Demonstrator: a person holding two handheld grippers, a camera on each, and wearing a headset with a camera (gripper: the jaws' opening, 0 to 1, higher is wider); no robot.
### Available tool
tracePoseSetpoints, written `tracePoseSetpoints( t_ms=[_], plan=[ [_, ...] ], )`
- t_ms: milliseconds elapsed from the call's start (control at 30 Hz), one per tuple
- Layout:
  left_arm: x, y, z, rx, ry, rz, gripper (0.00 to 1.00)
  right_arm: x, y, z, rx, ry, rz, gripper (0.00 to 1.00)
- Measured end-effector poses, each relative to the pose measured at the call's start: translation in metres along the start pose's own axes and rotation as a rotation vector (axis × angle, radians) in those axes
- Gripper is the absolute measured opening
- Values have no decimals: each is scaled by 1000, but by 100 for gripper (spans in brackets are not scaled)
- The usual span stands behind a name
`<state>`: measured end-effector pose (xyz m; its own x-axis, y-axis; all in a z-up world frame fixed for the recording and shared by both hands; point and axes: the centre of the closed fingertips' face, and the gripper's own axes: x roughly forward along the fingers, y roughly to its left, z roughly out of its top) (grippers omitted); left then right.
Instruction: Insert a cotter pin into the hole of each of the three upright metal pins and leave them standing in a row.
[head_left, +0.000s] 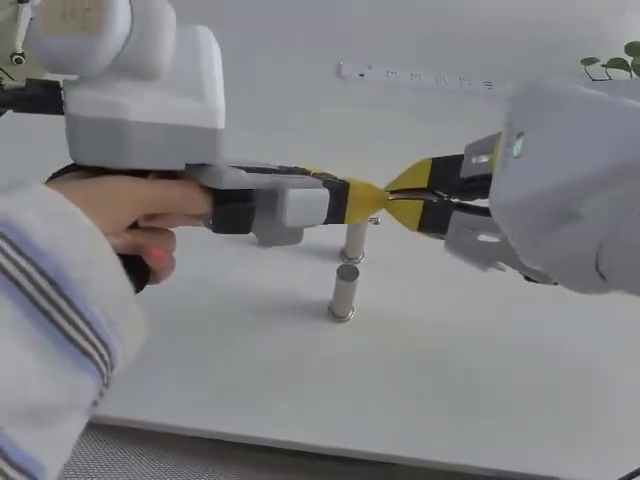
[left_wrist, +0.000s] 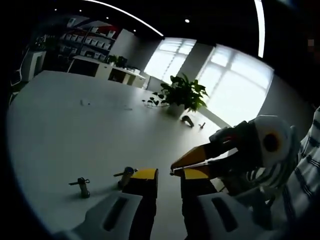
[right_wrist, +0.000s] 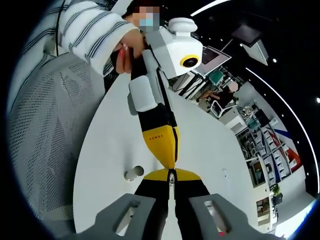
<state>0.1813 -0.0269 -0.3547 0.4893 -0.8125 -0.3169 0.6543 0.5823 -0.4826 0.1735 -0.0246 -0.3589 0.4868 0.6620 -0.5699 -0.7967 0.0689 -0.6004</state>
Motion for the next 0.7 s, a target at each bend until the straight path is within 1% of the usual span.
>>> tracePoseSetpoints(
  t_ms=[67,133,200,300,433,500,700],
  plan=[
    [0,0,-1,0,-1,0,11,0,1,0,-4,-2,2,0],
    [1,-4,-4,-1,9,-2,8,0,3,0,1,-5,8,0],
    [0,-5,-5,-5,11,-5,5,0,4,-1,-1,-3,9,0],
    [0,-10,-7,-14,19,-27,0,0,5,-1,8,-6,10,0],
    [-1,-11,-11,-2,37,-26,0,0,8,-1,9,-6,17,0],
    [-1,-12,-12,4,38,-26,0,1,9,-1,9,-4,17,0],
    [-3,-14,-15,-1,53,-35,0,1,12,-1,9,-10,25,0]
  ],
)
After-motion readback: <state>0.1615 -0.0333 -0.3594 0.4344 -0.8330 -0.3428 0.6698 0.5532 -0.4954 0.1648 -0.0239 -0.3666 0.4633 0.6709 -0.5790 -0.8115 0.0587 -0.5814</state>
